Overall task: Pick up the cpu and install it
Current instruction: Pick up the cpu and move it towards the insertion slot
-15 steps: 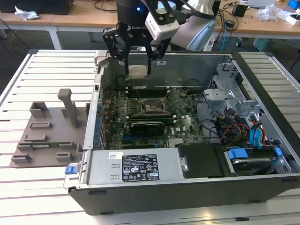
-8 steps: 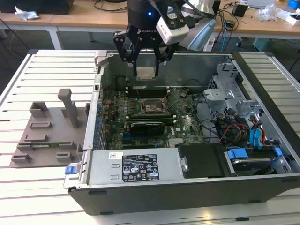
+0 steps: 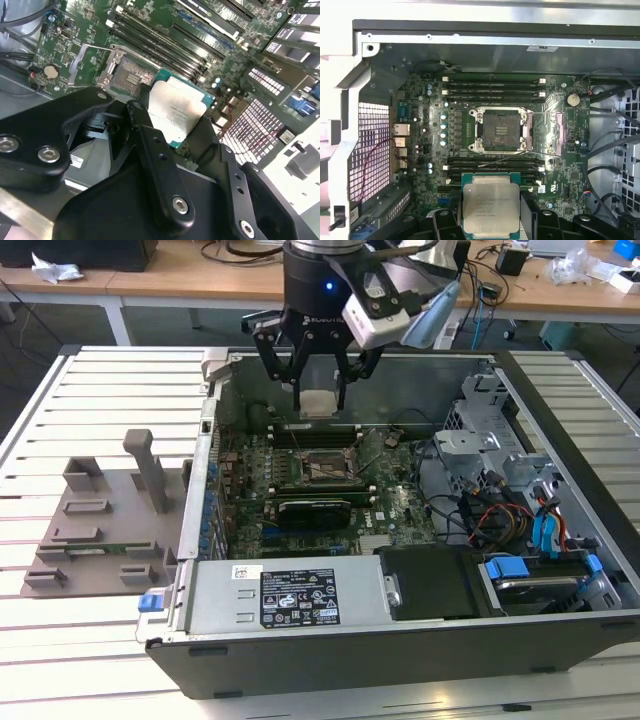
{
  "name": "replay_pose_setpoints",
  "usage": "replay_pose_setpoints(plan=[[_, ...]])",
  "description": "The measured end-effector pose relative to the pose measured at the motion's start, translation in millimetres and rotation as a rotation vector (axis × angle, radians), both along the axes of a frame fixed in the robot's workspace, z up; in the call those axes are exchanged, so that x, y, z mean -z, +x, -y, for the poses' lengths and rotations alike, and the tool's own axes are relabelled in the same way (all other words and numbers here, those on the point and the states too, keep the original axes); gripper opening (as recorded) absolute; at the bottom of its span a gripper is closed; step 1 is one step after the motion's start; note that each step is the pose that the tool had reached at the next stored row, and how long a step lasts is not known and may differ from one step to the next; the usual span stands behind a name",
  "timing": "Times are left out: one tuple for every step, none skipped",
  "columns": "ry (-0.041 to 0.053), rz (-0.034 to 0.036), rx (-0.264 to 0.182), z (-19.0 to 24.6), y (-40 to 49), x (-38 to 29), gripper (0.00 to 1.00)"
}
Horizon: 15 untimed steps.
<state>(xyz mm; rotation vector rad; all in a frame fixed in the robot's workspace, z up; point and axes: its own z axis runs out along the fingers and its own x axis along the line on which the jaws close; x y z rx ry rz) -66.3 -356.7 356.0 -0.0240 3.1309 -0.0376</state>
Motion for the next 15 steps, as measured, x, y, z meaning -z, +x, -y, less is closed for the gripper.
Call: replay_pose_setpoints(plan=[[0.0001,0.0001,0.000,-0.3,0.9,1.7,0.55],[0.0000,0.0000,0.000,-0.6,1.4,2.8,0.55],[-0.0001,0.0000,0.000,-1.0,2.3,4.4,0.55],[-0.0002,-0.0001,0.000,-1.5,3.1,5.4,0.55],[-0.0001,0.0000,0.000,-2.2,3.9,6.3,0.55],[0.0000,0.0000,0.000,-3.6,5.3,7.6,0.55],[0.0000,0.0001,0.000,-4.8,6.7,8.5,0.55],[0.0001,0.0000,0.000,-5.9,7.7,9.2,0.55],[0.0000,0.0000,0.000,-6.7,8.6,9.8,0.55],[-0.0001,-0.0001,0.000,-7.6,9.7,10.4,0.55],[-0.0001,0.0000,0.000,-8.1,10.4,10.9,0.55],[-0.0001,0.0000,0.000,-8.6,11.3,11.6,0.55],[-0.0001,0.0000,0.000,-8.9,11.8,12.1,0.55],[0.0000,0.0001,0.000,-9.2,12.3,12.7,0.55],[0.0000,0.0001,0.000,-9.2,12.4,13.1,0.55]])
